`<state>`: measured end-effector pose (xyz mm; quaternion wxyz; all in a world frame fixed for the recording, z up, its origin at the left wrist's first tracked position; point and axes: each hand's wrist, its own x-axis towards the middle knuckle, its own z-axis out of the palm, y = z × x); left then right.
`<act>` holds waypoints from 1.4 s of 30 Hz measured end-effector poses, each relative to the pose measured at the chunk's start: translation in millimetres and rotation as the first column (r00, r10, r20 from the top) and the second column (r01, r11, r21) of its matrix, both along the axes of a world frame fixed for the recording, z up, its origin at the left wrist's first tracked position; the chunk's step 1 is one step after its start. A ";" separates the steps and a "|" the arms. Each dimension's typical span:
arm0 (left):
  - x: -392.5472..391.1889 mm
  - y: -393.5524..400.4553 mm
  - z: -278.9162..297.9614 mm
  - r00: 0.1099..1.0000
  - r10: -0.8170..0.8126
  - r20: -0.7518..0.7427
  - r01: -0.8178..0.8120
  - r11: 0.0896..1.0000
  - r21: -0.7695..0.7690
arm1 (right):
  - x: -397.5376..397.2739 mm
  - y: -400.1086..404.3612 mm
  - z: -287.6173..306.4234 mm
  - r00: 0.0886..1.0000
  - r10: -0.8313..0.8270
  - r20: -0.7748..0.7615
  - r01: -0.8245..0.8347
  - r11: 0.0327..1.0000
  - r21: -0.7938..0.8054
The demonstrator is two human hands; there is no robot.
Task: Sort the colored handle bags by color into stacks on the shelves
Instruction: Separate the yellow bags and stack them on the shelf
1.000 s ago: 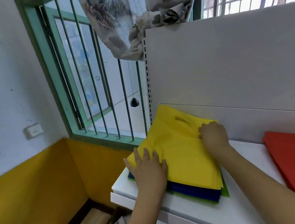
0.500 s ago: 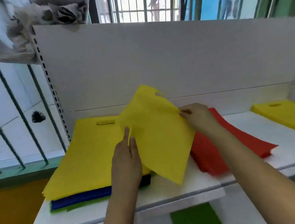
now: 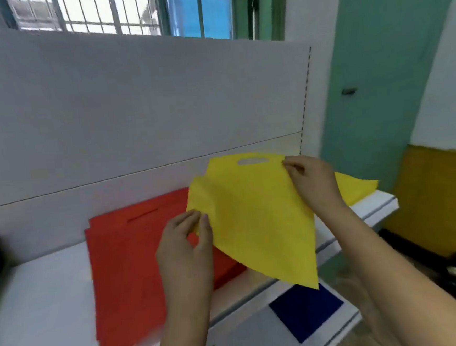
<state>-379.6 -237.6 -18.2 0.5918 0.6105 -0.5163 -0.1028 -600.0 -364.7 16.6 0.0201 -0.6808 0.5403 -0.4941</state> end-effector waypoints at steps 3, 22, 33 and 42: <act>-84.5 -52.9 -5.3 1.000 -0.015 0.013 0.015 1.000 -0.013 | -87.2 -54.0 -9.4 0.997 -0.043 -0.069 0.046 0.998 0.039; -214.3 -252.5 -9.9 0.948 -0.169 0.271 -0.106 0.633 0.767 | -199.4 -354.9 -48.0 0.705 0.540 -0.459 -0.198 0.772 0.603; -251.6 -312.9 -21.4 0.908 -0.100 0.407 -0.291 0.549 0.783 | -197.9 -401.4 -53.4 0.584 0.578 -0.571 -0.077 0.739 0.669; -269.3 -315.2 -42.5 0.905 0.084 0.418 -0.384 0.586 0.713 | -174.1 -390.3 -13.0 0.605 0.384 -0.698 -0.228 0.923 0.310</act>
